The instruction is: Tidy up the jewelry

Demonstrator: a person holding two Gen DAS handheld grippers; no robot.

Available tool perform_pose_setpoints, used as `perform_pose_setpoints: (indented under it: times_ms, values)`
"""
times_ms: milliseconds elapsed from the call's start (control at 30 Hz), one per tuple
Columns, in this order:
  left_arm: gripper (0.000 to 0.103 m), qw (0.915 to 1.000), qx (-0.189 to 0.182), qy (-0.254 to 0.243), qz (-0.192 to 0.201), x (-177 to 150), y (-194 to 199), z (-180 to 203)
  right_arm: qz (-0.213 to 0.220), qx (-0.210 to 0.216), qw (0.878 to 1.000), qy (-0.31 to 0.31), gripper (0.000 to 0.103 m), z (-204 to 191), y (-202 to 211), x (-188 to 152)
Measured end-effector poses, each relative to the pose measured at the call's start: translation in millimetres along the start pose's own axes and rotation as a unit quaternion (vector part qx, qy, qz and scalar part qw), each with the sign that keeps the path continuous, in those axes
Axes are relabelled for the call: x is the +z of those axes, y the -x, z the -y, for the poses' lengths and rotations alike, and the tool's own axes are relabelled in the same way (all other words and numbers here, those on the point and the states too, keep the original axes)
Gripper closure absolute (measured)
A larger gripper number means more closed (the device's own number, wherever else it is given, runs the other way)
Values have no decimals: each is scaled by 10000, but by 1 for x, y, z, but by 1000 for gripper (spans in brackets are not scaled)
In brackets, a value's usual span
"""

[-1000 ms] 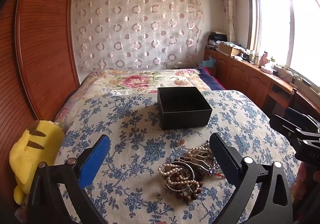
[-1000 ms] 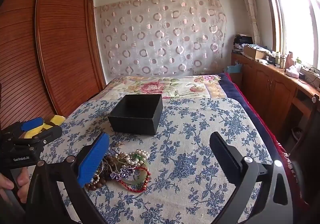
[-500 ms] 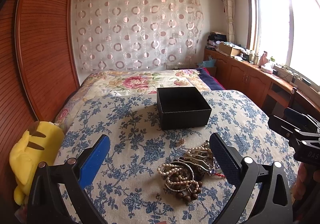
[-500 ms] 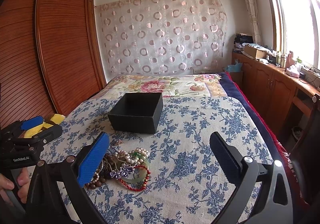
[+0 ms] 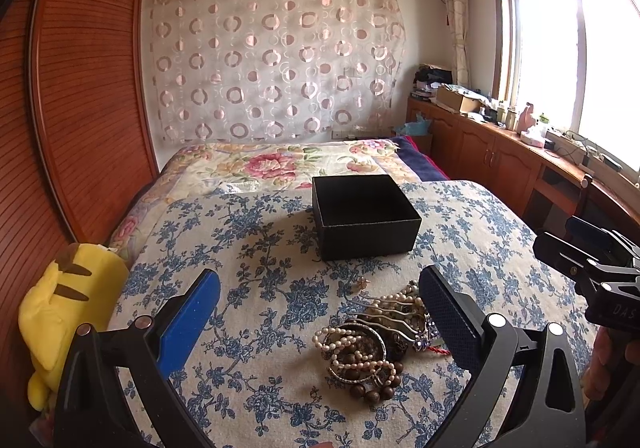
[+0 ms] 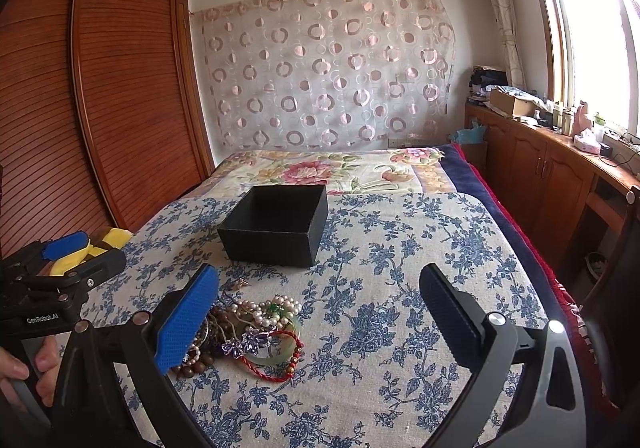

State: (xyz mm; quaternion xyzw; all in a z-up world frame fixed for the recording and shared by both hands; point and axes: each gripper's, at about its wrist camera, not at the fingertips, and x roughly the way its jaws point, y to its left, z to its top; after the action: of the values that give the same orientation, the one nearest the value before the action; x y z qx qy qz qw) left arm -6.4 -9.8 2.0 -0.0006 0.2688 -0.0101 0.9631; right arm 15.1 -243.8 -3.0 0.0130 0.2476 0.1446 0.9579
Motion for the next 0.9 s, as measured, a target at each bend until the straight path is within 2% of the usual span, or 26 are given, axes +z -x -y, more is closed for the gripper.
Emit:
perform_pose_setpoints:
  times_ms: [900]
  values:
    - [7, 10000, -6, 0, 42, 2, 1, 1, -8, 9, 10000, -12, 2, 0, 0, 1]
